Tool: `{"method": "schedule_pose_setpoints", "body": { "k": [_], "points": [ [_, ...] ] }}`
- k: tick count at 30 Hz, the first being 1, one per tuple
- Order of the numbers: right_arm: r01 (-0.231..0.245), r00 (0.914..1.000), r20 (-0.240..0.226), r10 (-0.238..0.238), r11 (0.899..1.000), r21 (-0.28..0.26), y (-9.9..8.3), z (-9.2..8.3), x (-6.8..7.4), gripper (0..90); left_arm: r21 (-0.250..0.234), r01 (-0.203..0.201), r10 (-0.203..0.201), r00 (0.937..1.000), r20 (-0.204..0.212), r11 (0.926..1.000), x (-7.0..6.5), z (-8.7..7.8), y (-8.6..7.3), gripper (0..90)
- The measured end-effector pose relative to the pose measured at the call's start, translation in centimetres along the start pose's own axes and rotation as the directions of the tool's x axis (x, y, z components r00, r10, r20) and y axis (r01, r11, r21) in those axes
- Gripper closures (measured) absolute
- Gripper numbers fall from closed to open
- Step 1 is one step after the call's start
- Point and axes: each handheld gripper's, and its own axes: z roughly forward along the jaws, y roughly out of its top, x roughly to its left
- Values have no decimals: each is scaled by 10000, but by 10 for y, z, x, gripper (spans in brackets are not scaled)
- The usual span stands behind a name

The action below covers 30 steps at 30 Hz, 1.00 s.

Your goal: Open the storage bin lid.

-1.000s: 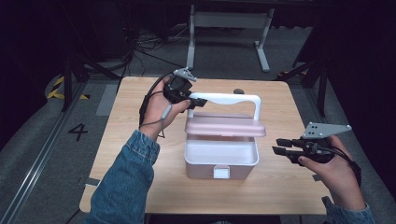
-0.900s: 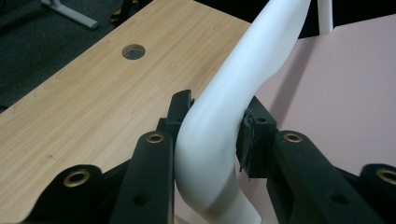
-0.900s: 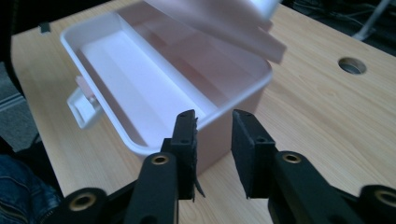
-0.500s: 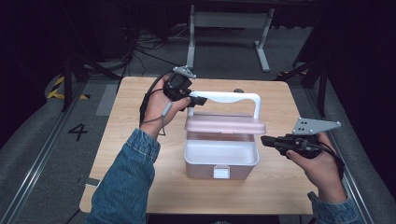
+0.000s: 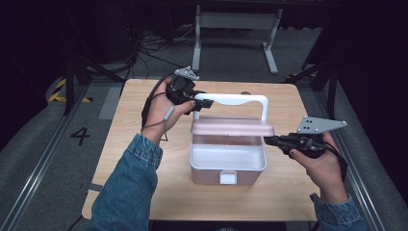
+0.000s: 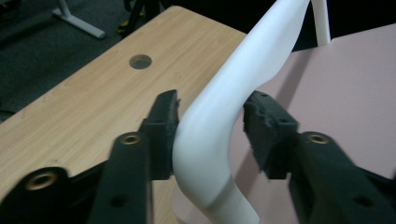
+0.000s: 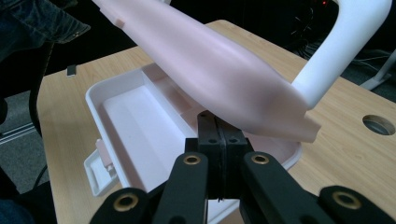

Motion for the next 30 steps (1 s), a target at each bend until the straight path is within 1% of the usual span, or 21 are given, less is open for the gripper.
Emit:
{"method": "schedule_pose_setpoints", "body": {
  "k": [1,2,5,7,9,12,13,15,18,19,22,24,28,29,30],
  "points": [
    [-9,10000,-10,9,10000,-36,1,1,0,900,-87,25,-25,10000,-19,10000,0,-1,0,525],
    [-14,10000,-39,13,10000,-40,1,1,0,900,-287,81,-81,10000,-25,9996,0,-3,-1,505],
    [-5,10000,-83,4,10000,-34,3,3,-1,900,-676,75,-96,9995,-310,9977,0,-10,-3,412],
    [-11,10000,-85,10,10000,-66,3,3,-1,900,-783,57,-94,9988,-471,9969,0,-16,-5,364],
    [-53,10000,-83,52,9999,-113,4,3,-2,900,-926,-20,-40,9980,-637,9957,-2,-23,-8,351],
    [-84,10000,-5,84,9997,-238,5,3,-3,900,-827,-262,194,9965,-813,9962,-6,-33,-13,338],
    [-86,10000,16,86,9996,-268,5,3,-4,900,-781,-387,311,9948,-966,9962,-8,-38,-17,330],
    [-98,9999,51,100,9995,-312,6,3,-4,900,-688,-515,434,9925,-1143,9963,-11,-45,-23,325],
    [-149,9998,92,153,9989,-442,7,3,-5,900,-665,-615,531,9912,-1214,9959,-15,-54,-35,320],
    [-171,9998,109,176,9987,-478,7,3,-6,900,-617,-611,529,9906,-1262,9962,-16,-56,-38,318],
    [-250,9996,147,258,9983,-523,7,2,-7,900,-425,-761,694,9875,-1414,9962,-19,-61,-48,304],
    [-311,9993,186,323,9978,-591,8,2,-7,900,-216,-816,778,9873,-1386,9964,-22,-62,-55,301],
    [-401,9988,240,418,9970,-663,8,1,-8,900,174,-1042,1056,9866,-1245,9944,-29,-63,-68,299],
    [-429,9986,266,448,9966,-700,8,1,-8,900,241,-1179,1200,9845,-1282,9927,-31,-63,-70,297],
    [-460,9985,274,480,9965,-703,8,2,-8,900,263,-1185,1209,9849,-1239,9926,-33,-62,-71,294]
  ]
}}
